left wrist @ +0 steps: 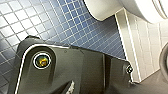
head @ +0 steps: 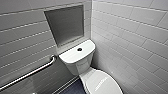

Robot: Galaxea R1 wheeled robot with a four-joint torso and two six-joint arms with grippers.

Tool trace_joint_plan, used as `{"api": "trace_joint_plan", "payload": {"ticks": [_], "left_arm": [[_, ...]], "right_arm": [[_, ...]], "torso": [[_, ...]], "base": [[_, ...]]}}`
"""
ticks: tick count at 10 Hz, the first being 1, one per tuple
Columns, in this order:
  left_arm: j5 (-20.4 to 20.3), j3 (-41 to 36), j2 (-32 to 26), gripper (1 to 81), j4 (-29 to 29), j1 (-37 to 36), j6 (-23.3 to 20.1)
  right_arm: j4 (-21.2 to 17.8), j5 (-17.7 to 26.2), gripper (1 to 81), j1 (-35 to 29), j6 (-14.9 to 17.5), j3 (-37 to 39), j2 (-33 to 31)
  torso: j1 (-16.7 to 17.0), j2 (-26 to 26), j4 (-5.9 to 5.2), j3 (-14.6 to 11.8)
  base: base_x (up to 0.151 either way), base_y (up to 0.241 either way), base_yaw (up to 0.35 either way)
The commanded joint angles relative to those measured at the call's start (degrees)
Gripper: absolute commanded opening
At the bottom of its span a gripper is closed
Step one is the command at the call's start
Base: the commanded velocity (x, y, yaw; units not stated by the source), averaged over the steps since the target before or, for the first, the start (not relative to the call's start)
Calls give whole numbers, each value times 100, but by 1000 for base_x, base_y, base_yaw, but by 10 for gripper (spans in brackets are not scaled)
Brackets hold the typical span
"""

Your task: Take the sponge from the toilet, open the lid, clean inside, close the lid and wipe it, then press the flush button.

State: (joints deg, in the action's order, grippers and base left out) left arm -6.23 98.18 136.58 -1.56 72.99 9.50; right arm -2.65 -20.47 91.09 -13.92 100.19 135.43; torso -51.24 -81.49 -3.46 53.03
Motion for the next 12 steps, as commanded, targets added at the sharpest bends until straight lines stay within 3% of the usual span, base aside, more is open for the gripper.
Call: {"api": "trace_joint_plan", "payload": {"ticks": [1, 2, 4, 5, 7, 11, 12], "left_arm": [[342, -413, -403, 811, 121, -481, 333], [342, -431, -438, 811, 129, -640, 456], [350, -607, -543, 811, 121, -965, 693], [350, -738, -622, 811, 121, -1115, 807], [342, -774, -632, 811, 121, -1273, 958], [368, -730, -228, 811, 226, -1756, 984], [526, -730, -122, 811, 358, -1949, 993]], "right_arm": [[177, 369, 10, -16, 21, -203, -162], [168, 369, 10, -33, 30, -221, -136], [177, 369, 10, -34, 30, -221, -109], [176, 376, 10, -34, 22, -203, -109], [168, 369, 10, -33, 21, -168, -101], [177, 377, 10, -42, 21, -142, -74], [177, 377, 10, -60, 21, -142, -74]], "torso": [[0, 0, 0, 0], [-369, -573, 0, 0], [-424, -669, 0, 0], [-155, -262, 0, 2], [-348, -577, 0, 2], [-396, -645, 0, 0], [-396, -647, 223, 0]], "base": [[0, 0, 0], [0, 0, 0], [0, 0, 0], [0, 0, 0], [0, 0, 0], [0, 0, 0], [0, 0, 0]]}}
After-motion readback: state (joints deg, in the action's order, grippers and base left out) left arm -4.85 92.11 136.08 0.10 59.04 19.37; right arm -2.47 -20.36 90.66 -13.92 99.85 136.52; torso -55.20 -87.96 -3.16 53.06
